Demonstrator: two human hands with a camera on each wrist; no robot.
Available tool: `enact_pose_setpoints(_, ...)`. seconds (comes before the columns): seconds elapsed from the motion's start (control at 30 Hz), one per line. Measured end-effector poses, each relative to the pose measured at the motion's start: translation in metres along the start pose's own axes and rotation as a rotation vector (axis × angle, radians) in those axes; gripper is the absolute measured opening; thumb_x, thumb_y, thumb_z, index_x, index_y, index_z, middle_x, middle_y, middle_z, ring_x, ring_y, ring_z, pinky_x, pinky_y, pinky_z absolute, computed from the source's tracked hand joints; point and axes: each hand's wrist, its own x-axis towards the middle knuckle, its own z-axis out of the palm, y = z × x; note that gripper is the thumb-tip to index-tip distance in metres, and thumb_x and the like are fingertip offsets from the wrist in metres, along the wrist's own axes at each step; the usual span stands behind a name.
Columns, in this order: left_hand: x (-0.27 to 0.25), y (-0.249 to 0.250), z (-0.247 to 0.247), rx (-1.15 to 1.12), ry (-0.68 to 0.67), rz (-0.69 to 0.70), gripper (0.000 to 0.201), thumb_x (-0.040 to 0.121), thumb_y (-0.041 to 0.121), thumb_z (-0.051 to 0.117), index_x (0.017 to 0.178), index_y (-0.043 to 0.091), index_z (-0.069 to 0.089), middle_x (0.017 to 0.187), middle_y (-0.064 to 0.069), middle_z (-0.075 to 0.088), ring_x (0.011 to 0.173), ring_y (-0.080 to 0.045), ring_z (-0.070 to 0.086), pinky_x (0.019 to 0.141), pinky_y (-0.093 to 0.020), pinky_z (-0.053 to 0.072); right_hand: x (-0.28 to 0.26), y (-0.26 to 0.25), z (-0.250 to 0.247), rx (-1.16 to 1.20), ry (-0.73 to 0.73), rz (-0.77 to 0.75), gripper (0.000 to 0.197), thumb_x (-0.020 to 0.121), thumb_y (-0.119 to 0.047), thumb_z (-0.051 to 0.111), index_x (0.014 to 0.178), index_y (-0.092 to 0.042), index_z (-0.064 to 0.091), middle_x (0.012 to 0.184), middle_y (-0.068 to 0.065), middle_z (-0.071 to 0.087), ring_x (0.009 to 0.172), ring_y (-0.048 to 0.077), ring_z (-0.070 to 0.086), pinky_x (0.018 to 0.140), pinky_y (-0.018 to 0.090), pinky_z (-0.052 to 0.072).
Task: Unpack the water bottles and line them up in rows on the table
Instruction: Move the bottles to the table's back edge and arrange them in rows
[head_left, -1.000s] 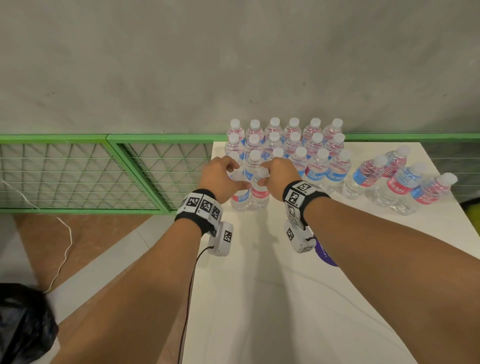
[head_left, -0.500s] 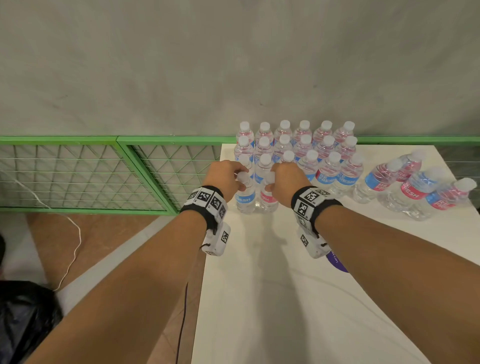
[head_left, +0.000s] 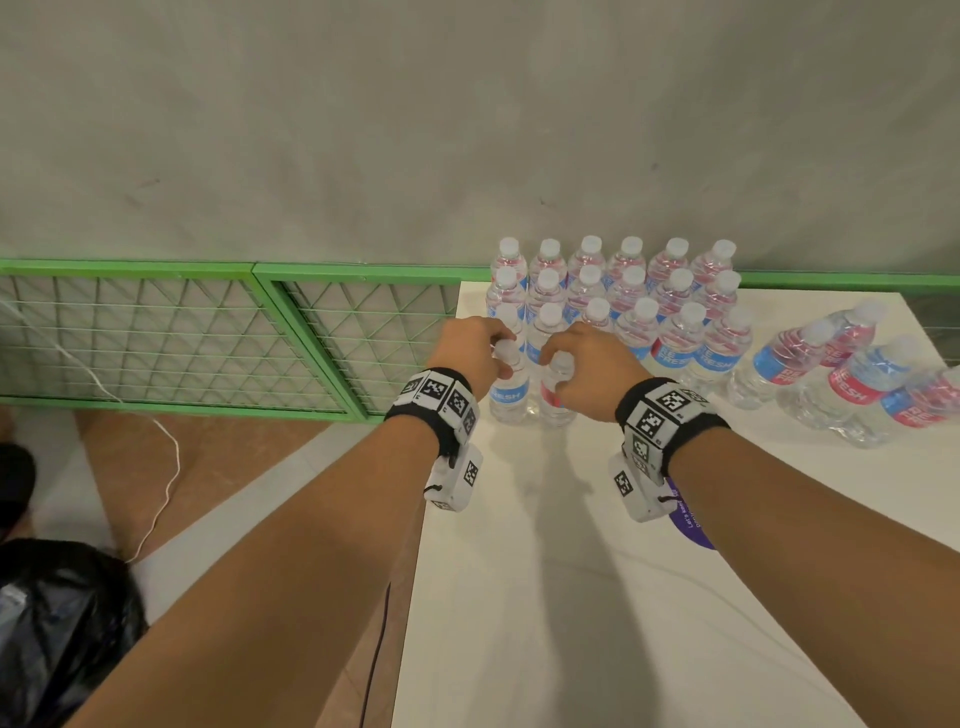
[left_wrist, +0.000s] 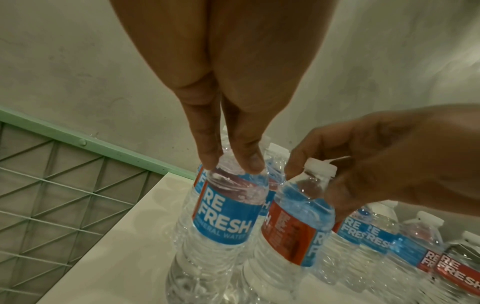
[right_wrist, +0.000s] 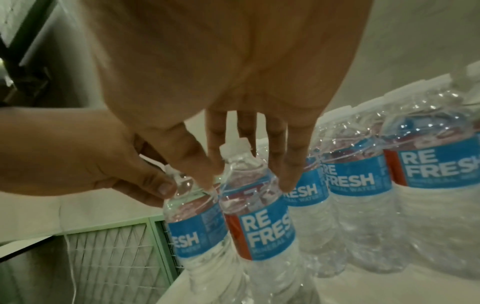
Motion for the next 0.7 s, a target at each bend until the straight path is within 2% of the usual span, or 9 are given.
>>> enact_pose_setpoints(0.03, 0.001, 0.000, 0.000, 0.003, -0.001, -0.003, 0.043, 0.071, 0.006, 0.082, 0.109, 0.022, 0.069, 0.099, -0.002, 0.069, 0.089, -0.020, 0.065, 0.076, -0.027, 0.053, -0.001, 0.000, 0.000, -0.024, -0.016, -0.014, 0.042, 0.071, -0.016, 0.070, 0.112, -0.025, 0.063, 0.108, 0.002, 0.054, 0.101, 0.024, 0.054, 0.080, 0.031, 0.045)
enact_pose_setpoints(0.1, 0.001, 0.001, 0.000, 0.001, -0.007, -0.015, 0.044, 0.070, 0.007, 0.083, 0.109, 0.021, 0.069, 0.099, -0.002, 0.069, 0.090, -0.021, 0.065, 0.079, -0.029, 0.055, 0.000, 0.001, 0.001, -0.049, 0.013, 0.000, 0.044, 0.075, -0.014, 0.071, 0.117, -0.023, 0.063, 0.108, 0.006, 0.054, 0.101, 0.025, 0.054, 0.084, 0.035, 0.048)
enact_pose_setpoints(0.2, 0.000, 0.002, 0.000, -0.002, -0.006, -0.013, 0.045, 0.069, 0.009, 0.084, 0.110, 0.020, 0.070, 0.100, -0.003, 0.069, 0.091, -0.022, 0.065, 0.080, -0.030, 0.055, 0.002, 0.005, 0.003, -0.019, 0.055, 0.033, 0.043, 0.077, -0.027, 0.076, 0.117, -0.023, 0.061, 0.106, 0.007, 0.054, 0.098, 0.026, 0.055, 0.083, 0.034, 0.046)
enact_pose_setpoints(0.27, -0.001, 0.001, 0.002, -0.003, 0.004, -0.003, 0.044, 0.070, 0.008, 0.084, 0.110, 0.020, 0.069, 0.100, -0.002, 0.070, 0.091, -0.021, 0.065, 0.078, -0.028, 0.053, 0.002, 0.008, 0.004, 0.023, 0.056, 0.031, 0.047, 0.074, -0.030, 0.079, 0.117, -0.024, 0.061, 0.106, 0.005, 0.052, 0.094, 0.023, 0.053, 0.082, 0.030, 0.044)
enact_pose_setpoints(0.4, -0.003, 0.001, 0.003, -0.023, 0.019, -0.010, 0.044, 0.070, 0.008, 0.083, 0.110, 0.021, 0.069, 0.101, -0.002, 0.070, 0.090, -0.021, 0.066, 0.081, -0.031, 0.055, 0.001, 0.012, 0.005, 0.046, 0.054, -0.012, 0.046, 0.076, -0.012, 0.073, 0.119, -0.022, 0.062, 0.101, 0.005, 0.057, 0.093, 0.024, 0.057, 0.078, 0.028, 0.043)
enact_pose_setpoints(0.47, -0.002, 0.002, 0.004, -0.029, 0.015, -0.011, 0.043, 0.070, 0.007, 0.083, 0.108, 0.021, 0.069, 0.100, -0.002, 0.070, 0.090, -0.022, 0.066, 0.081, -0.032, 0.056, 0.003, 0.014, 0.007, 0.057, 0.080, 0.008, 0.044, 0.077, -0.009, 0.072, 0.119, -0.020, 0.062, 0.105, 0.008, 0.061, 0.095, 0.027, 0.060, 0.080, 0.031, 0.047)
enact_pose_setpoints(0.57, -0.001, 0.002, 0.006, -0.043, 0.025, -0.009, 0.041, 0.069, 0.006, 0.083, 0.105, 0.020, 0.069, 0.098, -0.003, 0.070, 0.087, -0.022, 0.066, 0.079, -0.032, 0.056, 0.005, 0.013, 0.010, 0.109, 0.118, 0.040, 0.042, 0.078, -0.007, 0.073, 0.117, -0.019, 0.063, 0.107, 0.009, 0.063, 0.097, 0.028, 0.060, 0.080, 0.030, 0.047)
enact_pose_setpoints(0.7, -0.002, 0.004, 0.007, -0.005, 0.028, 0.003, 0.038, 0.072, 0.007, 0.081, 0.105, 0.018, 0.066, 0.100, -0.004, 0.067, 0.086, -0.023, 0.064, 0.076, -0.030, 0.053, 0.005, 0.006, 0.008, 0.068, 0.113, 0.010, 0.041, 0.081, -0.003, 0.067, 0.120, -0.013, 0.062, 0.109, 0.014, 0.065, 0.099, 0.031, 0.060, 0.086, 0.040, 0.052)
